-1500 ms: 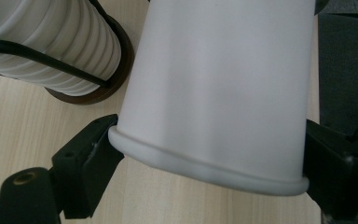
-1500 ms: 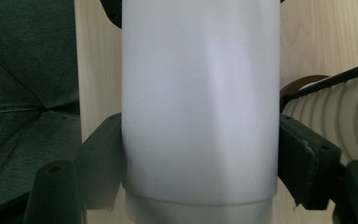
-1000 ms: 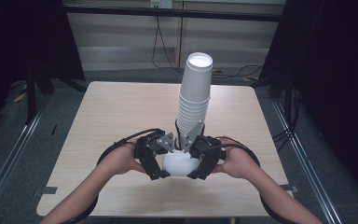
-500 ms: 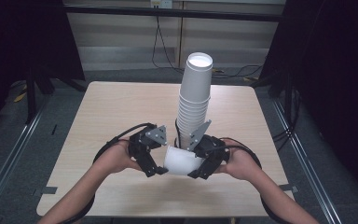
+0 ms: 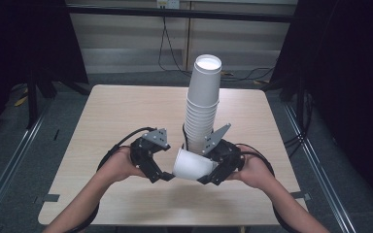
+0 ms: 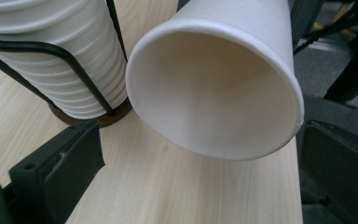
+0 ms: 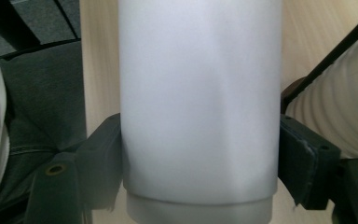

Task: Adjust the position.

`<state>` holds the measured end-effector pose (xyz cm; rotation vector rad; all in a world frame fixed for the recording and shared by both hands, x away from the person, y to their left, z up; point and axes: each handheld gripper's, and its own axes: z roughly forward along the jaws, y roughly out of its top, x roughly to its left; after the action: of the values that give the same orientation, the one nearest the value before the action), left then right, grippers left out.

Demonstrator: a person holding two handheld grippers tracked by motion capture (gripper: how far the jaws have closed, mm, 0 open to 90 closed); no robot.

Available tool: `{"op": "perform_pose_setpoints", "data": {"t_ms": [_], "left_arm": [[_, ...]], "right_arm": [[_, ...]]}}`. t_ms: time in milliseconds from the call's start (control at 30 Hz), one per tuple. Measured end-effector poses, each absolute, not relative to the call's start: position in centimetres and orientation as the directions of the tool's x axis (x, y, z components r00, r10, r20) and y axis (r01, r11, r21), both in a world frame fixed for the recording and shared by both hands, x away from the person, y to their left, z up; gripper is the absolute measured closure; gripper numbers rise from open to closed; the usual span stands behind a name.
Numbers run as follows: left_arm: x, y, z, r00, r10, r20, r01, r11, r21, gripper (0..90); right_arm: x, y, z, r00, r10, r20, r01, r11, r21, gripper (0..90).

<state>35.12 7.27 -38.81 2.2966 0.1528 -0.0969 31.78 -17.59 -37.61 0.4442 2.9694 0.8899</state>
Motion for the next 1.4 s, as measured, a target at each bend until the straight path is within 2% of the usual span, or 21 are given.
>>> {"op": "perform_pose_setpoints", "data": {"t_ms": [633,1400], "left_arm": [[35.36,7.27,-39.65,0.983,0.101,-0.155,0.184,-0.632,0.753,0.0],[35.44,7.14,-39.37,0.982,0.070,-0.175,0.181,-0.614,0.768,0.0]], "right_arm": [[31.84,-17.82,-37.63,-0.955,0.282,0.093,0.283,0.769,0.572,25.3],[31.88,-17.39,-37.42,-0.960,0.261,0.096,0.266,0.757,0.598,25.1]]}}
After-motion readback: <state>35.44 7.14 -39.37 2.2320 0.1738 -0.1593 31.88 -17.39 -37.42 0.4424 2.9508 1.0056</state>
